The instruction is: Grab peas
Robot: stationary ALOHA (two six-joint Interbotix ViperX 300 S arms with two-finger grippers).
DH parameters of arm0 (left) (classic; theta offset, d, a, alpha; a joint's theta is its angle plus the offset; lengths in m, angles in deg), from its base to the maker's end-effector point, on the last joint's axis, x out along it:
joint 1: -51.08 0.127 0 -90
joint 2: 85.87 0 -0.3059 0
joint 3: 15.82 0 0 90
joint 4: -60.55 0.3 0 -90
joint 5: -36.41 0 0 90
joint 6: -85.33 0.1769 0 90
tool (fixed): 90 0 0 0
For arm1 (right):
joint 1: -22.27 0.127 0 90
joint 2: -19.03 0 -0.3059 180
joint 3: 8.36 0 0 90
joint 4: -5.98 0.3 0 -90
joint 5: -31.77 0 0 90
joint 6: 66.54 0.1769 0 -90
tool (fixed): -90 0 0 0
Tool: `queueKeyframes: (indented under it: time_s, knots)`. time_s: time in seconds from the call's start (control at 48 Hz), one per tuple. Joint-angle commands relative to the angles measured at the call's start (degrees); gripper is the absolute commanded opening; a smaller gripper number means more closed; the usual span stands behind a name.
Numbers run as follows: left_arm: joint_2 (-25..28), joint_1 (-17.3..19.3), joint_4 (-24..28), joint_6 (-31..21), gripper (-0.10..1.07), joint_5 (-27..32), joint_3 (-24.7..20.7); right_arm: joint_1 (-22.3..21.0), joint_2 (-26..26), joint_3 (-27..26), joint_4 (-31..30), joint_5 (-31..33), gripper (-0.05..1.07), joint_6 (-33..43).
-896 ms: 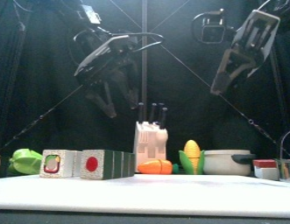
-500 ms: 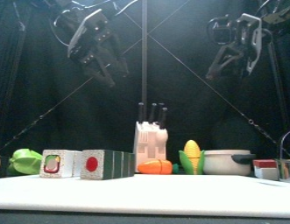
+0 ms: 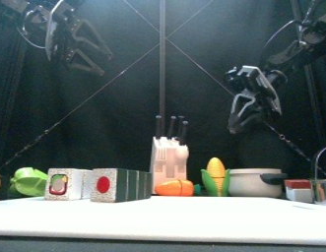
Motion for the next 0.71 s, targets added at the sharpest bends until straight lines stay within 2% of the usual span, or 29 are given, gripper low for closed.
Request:
queueKeyframes:
  time_s: [0.0,0.229,0.354,0.5,0.562,0.688]
  knots:
    - [-3.3,2.2,2.5,-0.2,1.01,-3.0,0.8,-0.7,-1.8,-1.7,0.1,-0.7,0.69,-0.1]
    - [-5.0,6.4,2.8,0.0,1.01,-11.9,3.6,-2.3,-7.1,-4.0,0.1,-0.3,0.84,0.0]
    - [-5.0,7.2,3.1,0.0,1.01,-16.0,5.1,-3.9,-7.8,-4.5,-0.2,0.2,0.85,0.0]
    - [-5.0,8.7,3.0,0.2,1.01,-16.6,5.8,-5.2,-7.9,-4.5,-0.6,1.1,0.85,3.1]
    - [-5.0,9.1,2.7,-0.1,1.01,-16.6,6.2,-5.4,-7.7,-4.5,-2.3,2.0,0.85,6.2]
    - [-5.0,9.1,1.4,-0.2,1.01,-16.6,6.7,-5.2,-7.7,-4.7,-10.2,4.7,0.85,14.3]
